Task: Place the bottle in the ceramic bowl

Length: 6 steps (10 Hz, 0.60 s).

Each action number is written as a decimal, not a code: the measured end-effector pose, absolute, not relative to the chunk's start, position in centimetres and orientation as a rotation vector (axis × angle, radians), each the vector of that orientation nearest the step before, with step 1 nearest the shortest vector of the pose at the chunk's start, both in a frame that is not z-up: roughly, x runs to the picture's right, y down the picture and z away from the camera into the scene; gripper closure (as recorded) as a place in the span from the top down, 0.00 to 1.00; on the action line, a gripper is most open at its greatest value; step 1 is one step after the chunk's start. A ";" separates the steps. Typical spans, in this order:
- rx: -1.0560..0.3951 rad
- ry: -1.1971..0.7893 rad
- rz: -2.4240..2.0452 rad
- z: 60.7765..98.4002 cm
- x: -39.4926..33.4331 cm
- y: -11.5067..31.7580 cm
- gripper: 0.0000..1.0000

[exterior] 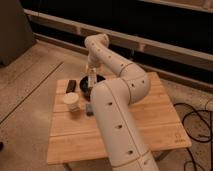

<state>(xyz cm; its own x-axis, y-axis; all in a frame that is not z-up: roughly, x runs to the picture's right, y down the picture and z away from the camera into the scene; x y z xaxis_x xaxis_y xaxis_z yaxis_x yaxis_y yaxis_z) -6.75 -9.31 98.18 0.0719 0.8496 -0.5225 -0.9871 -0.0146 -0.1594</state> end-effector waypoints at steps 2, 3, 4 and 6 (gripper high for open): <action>-0.595 0.354 1.490 98.5 -6.8 -7.9 0.12; -0.608 0.369 1.489 98.6 -6.8 -7.6 0.22; -0.622 0.386 1.490 98.7 -6.8 -7.2 0.37; -0.633 0.395 1.494 98.8 -6.7 -7.2 0.56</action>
<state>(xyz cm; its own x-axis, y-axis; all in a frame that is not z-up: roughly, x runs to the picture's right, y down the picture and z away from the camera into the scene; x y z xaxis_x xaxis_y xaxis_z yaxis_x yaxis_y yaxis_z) -6.69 -7.16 98.82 0.0586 0.7916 -0.6082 -0.9888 -0.0377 -0.1443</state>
